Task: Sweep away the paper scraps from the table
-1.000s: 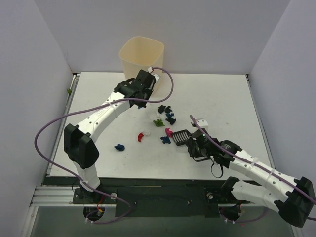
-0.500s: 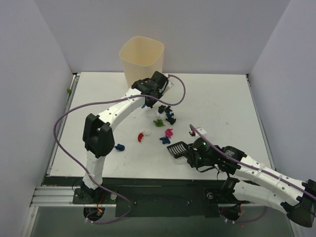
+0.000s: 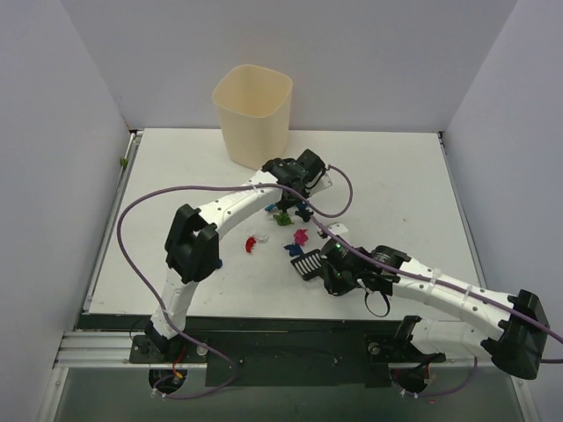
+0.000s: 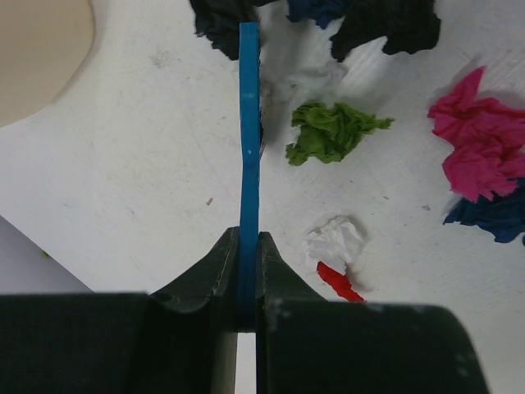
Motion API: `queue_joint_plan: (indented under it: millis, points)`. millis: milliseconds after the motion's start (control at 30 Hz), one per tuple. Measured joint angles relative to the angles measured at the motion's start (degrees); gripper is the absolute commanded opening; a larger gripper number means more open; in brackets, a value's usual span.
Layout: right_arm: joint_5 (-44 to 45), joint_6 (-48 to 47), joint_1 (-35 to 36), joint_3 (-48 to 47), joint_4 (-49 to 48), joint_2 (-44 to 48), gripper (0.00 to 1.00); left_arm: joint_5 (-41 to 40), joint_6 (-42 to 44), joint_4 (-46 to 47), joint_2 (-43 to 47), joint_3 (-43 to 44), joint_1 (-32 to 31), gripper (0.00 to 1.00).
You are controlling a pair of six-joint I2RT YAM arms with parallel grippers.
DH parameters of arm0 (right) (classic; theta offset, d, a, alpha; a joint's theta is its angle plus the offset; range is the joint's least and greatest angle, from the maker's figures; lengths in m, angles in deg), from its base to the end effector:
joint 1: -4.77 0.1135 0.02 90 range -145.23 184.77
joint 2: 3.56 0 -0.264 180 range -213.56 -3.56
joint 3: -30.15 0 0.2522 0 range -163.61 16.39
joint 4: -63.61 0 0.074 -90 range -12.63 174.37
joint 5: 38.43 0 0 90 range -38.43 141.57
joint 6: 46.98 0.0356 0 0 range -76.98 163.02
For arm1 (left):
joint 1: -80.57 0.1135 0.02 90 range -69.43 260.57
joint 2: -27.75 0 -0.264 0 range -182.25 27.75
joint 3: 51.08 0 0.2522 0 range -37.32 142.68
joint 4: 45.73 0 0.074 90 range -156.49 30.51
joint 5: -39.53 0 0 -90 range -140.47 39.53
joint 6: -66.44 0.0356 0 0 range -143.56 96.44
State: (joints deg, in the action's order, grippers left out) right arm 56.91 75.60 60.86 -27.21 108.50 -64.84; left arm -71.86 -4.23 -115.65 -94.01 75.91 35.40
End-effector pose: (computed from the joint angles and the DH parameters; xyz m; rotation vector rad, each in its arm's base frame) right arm 0.1237 0.1781 0.2454 -0.4673 2.4613 0.5743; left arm 0.3306 -0.3142 0.2641 1.2991 2.2664 0.3494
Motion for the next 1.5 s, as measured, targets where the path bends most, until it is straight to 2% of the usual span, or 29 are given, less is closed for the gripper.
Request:
queue_joint_plan:
  millis: [300,500,867,1067,1500]
  points:
    - [0.48,-0.07,0.24,-2.27,-2.51,-4.85,0.0,1.51,2.21,-4.13,-2.91,1.51,-2.16,0.0]
    - [1.14,-0.02,0.24,-2.49,-3.3,-5.38,0.0,5.7,2.36,-8.63,-3.26,5.01,-2.64,0.0]
    - [2.01,-0.02,0.26,-2.47,-3.96,-5.33,0.0,10.95,0.17,-16.35,-0.26,6.12,-9.4,0.0]
    - [2.47,-0.02,0.24,-1.29,-4.59,-4.33,0.0,7.15,-1.42,-16.83,1.22,10.6,-8.87,0.0]
    - [3.23,-0.02,0.24,1.75,-5.4,-1.7,0.0,4.74,-2.1,-16.9,-2.03,11.87,-8.61,0.0]
